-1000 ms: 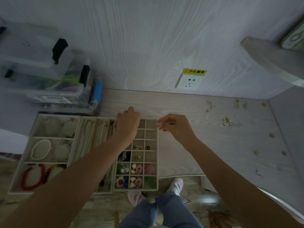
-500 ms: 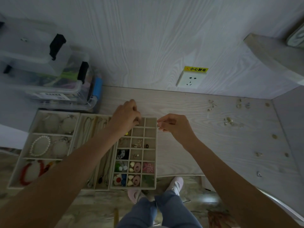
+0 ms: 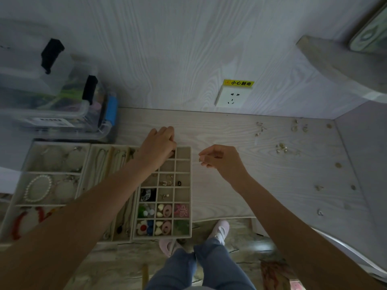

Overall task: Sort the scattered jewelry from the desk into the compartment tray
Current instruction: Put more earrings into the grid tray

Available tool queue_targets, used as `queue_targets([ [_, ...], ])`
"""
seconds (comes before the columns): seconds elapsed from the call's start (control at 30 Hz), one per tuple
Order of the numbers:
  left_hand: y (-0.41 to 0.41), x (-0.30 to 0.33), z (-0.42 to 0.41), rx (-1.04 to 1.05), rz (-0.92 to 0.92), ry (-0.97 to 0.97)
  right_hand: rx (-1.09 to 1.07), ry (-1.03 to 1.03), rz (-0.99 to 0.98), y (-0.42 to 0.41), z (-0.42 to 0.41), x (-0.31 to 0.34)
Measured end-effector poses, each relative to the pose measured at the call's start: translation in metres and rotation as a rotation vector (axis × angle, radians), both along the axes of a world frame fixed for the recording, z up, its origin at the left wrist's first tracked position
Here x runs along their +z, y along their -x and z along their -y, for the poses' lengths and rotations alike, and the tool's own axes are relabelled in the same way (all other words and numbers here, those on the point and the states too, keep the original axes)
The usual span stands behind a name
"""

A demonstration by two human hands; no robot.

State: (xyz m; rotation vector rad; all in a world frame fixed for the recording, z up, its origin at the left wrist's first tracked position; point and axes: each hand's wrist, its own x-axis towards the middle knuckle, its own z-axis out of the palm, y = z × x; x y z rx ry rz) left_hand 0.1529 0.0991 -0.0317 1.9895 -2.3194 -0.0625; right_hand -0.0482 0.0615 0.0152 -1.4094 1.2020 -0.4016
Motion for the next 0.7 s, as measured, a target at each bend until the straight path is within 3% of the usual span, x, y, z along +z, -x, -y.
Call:
queue_targets([
  [0.3,-0.021,0.005,-0.018,0.163,-0.196,0.135,-0.01,-0.02,0.045,-0.001,-0.001,-0.005],
  [0.7,-0.003,-0.005,-0.012,0.217,-0.018,0.035,-0.003,-0.019,0.026,-0.003,-0.006,-0.007],
])
